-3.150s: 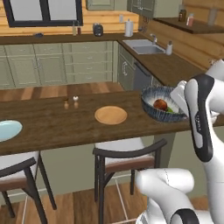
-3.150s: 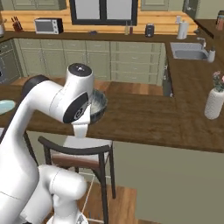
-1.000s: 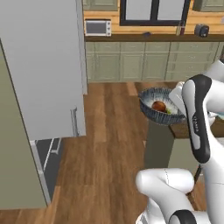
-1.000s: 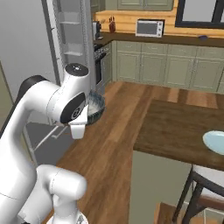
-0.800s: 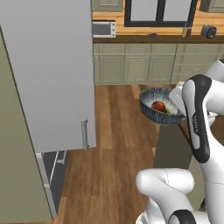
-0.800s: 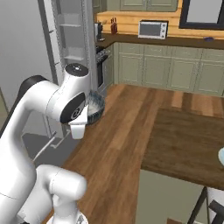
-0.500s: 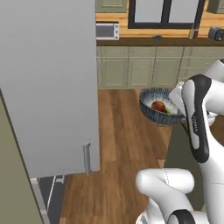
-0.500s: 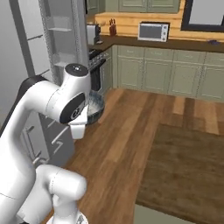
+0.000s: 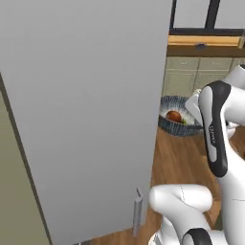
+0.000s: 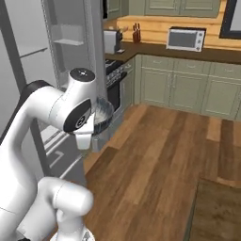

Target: Pick the chicken drumstick and lemon wedge from their plates and place them in the bowl. Then put the bowl in the fridge.

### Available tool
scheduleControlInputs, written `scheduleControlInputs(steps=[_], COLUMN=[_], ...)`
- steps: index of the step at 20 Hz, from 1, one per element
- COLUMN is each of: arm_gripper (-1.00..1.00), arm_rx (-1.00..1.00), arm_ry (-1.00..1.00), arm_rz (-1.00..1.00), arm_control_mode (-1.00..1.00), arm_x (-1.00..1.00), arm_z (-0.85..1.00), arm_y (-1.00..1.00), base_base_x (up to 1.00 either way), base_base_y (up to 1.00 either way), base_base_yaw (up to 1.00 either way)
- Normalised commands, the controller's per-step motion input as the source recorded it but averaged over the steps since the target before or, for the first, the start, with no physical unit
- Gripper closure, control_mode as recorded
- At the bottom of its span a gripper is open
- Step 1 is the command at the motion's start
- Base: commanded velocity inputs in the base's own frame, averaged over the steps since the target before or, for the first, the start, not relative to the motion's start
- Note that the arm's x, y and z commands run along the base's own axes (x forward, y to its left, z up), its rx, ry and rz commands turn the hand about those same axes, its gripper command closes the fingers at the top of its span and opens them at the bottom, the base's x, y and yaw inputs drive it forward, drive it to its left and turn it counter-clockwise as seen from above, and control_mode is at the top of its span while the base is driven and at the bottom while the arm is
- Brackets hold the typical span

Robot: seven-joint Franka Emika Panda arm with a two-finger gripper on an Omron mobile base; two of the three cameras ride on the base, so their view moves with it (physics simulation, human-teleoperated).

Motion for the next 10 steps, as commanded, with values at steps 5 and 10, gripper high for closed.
scheduleControlInputs(steps=[5, 10], arm_gripper=[1.0, 1.0], arm_rx=[0.0, 0.0], arm_ry=[0.0, 0.0], arm_rz=[0.0, 0.0], arm_control_mode=[1.0, 1.0], arm_x=[0.0, 0.0], arm_z=[0.0, 0.0], arm_y=[0.0, 0.0], base_base_x=[0.64, -0.18], base_base_y=[0.11, 0.04], base_base_yaw=[0.52, 0.62])
